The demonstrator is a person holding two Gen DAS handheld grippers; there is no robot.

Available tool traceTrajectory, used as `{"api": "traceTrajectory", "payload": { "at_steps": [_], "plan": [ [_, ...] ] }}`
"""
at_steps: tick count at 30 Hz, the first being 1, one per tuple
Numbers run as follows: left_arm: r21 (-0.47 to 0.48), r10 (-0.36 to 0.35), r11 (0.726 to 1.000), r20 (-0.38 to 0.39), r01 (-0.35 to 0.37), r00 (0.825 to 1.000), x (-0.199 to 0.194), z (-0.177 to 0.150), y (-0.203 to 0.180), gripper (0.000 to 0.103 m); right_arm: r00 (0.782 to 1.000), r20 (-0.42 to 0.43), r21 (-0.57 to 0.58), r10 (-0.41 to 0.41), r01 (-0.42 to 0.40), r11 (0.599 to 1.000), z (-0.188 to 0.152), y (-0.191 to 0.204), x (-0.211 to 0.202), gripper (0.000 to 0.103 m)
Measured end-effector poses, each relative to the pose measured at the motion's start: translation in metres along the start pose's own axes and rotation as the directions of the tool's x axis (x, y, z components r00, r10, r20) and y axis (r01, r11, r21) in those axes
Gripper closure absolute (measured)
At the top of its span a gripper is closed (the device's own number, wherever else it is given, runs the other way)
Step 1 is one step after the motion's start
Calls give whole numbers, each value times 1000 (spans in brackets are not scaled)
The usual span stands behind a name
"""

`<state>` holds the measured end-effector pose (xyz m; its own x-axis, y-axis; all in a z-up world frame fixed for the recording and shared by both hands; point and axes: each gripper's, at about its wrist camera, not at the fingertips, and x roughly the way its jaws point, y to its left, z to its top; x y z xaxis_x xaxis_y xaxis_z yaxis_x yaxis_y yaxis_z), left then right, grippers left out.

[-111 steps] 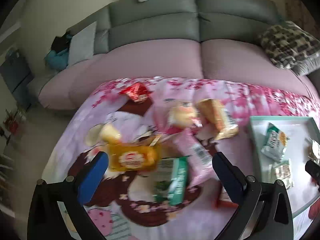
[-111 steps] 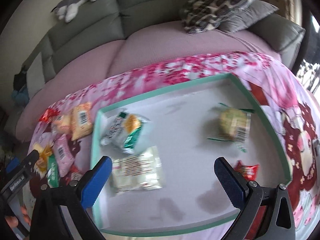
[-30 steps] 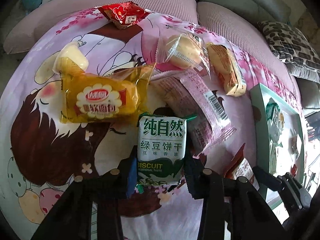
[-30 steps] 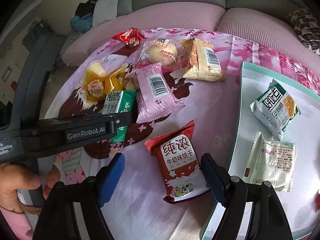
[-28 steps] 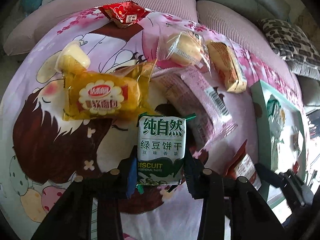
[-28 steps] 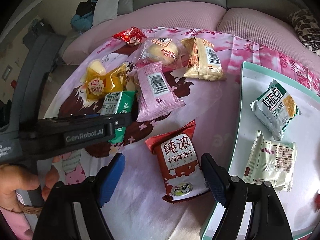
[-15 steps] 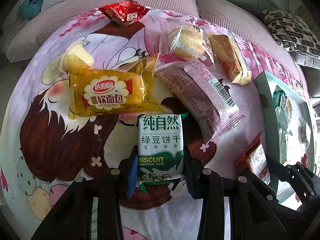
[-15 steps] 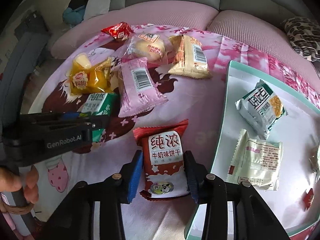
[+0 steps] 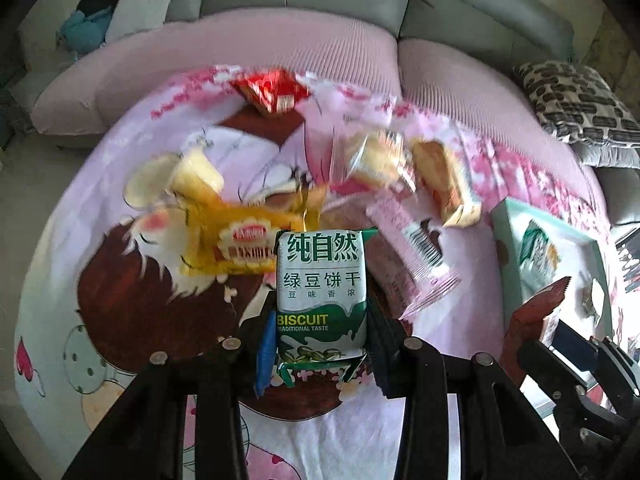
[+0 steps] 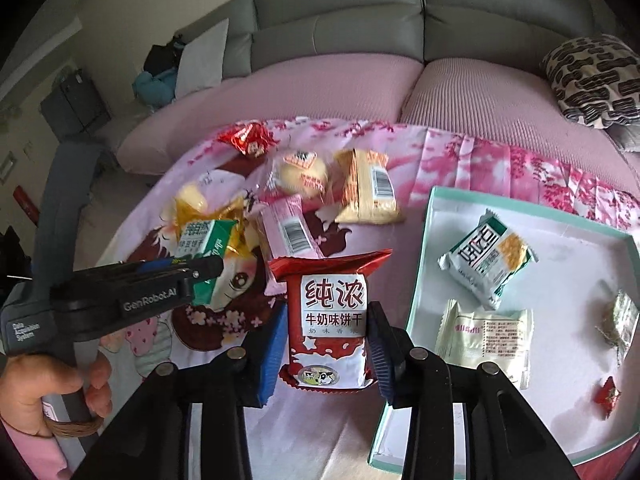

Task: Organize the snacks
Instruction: 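Carry the green box and red milk biscuit pack over the tray with both tools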

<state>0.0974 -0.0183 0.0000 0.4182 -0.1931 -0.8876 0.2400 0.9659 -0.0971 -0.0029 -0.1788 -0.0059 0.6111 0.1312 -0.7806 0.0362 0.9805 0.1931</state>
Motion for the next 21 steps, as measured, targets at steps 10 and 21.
{"api": "traceTrajectory", "payload": {
  "at_steps": [10,21],
  "plan": [
    [11,1,1000,55,-2,998,-17,2,-5,62,1000,9,27,3,-4,1000,1,-7,-6,61],
    [37,-18,999,104,14,994,-29,7,-27,62,999,35,105,-29,25,994,2,-34,-16,61]
  ]
}}
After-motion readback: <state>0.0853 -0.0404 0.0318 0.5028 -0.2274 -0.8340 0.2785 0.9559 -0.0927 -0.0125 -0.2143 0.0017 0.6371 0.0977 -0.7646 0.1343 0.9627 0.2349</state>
